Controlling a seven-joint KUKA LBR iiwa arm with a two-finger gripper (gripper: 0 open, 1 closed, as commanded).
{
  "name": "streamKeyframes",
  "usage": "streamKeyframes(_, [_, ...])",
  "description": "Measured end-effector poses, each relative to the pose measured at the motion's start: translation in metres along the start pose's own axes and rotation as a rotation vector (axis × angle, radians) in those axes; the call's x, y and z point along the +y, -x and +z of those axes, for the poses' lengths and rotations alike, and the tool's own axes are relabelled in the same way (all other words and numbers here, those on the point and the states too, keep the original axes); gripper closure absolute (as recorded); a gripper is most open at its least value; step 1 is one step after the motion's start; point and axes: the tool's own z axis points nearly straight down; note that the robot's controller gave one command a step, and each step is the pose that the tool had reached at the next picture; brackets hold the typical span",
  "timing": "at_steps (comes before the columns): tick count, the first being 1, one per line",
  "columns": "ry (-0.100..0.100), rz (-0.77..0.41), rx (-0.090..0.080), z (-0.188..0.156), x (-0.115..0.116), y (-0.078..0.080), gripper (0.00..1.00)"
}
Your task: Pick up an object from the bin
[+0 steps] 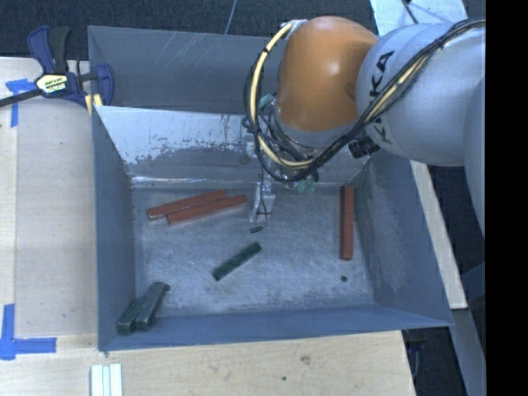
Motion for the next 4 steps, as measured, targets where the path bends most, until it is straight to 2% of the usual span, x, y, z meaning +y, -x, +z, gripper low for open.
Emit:
streamKeyframes(1, [0.001, -0.001, -0.015, 0.0, 0.001, 0.001, 0.0])
streamKeyframes(2, [0.001, -0.039, -0.012, 0.078, 0.028, -0.017, 0.0])
streamKeyframes(3, [0.002, 0.058, -0.002, 0.104, 0.018, -0.002, 0.0])
streamKeyframes(4, [0.001, 0.111, -0.013, 0.108, 0.017, 0.01, 0.0])
